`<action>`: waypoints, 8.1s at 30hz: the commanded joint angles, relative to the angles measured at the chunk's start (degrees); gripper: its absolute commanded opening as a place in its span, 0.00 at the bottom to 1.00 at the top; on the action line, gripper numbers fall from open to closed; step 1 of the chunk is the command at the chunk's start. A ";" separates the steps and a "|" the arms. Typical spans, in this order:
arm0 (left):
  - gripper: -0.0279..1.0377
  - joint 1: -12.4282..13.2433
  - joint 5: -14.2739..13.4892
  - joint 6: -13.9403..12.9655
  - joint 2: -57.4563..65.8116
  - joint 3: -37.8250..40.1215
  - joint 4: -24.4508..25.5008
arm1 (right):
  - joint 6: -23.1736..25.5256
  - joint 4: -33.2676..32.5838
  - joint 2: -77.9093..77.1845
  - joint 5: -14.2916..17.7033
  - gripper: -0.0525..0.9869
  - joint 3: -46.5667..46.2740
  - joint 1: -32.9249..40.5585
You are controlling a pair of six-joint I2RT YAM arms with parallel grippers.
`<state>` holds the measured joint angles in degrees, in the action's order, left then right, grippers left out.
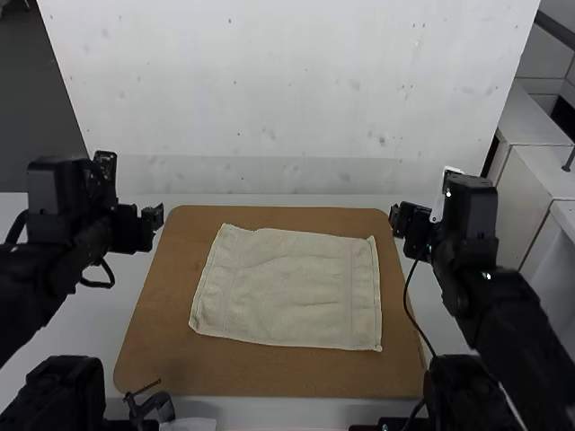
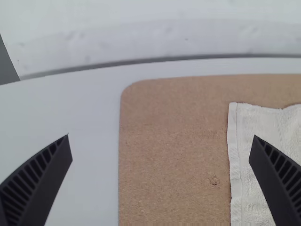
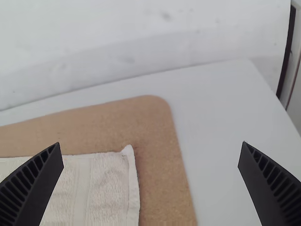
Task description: Fold the towel.
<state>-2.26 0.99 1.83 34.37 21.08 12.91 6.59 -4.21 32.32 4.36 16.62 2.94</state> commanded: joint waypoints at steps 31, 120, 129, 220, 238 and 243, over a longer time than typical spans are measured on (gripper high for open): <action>0.94 -3.27 7.18 -2.53 53.96 26.82 -9.22 | 10.46 -4.49 75.26 -8.67 0.93 39.10 4.09; 0.04 -13.91 -3.37 9.34 71.01 66.02 31.92 | 8.62 1.92 63.66 3.29 0.07 42.00 5.50; 0.04 -15.49 -3.19 11.09 63.28 53.80 29.02 | 5.98 0.87 58.56 3.11 0.07 35.76 6.55; 0.97 -20.24 -7.85 17.77 52.20 35.17 29.19 | -3.34 -10.73 48.63 -4.71 0.85 20.20 2.60; 0.97 -17.07 -7.32 15.31 44.47 32.00 28.31 | 1.76 -11.96 55.93 -9.72 0.91 21.61 -0.65; 0.97 -16.46 -7.41 14.96 44.20 31.48 28.23 | 2.73 -12.40 61.38 -9.72 0.90 22.75 -0.13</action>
<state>-19.51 -6.83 17.78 80.18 52.93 41.52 7.75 -16.25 91.18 -4.25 38.00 2.72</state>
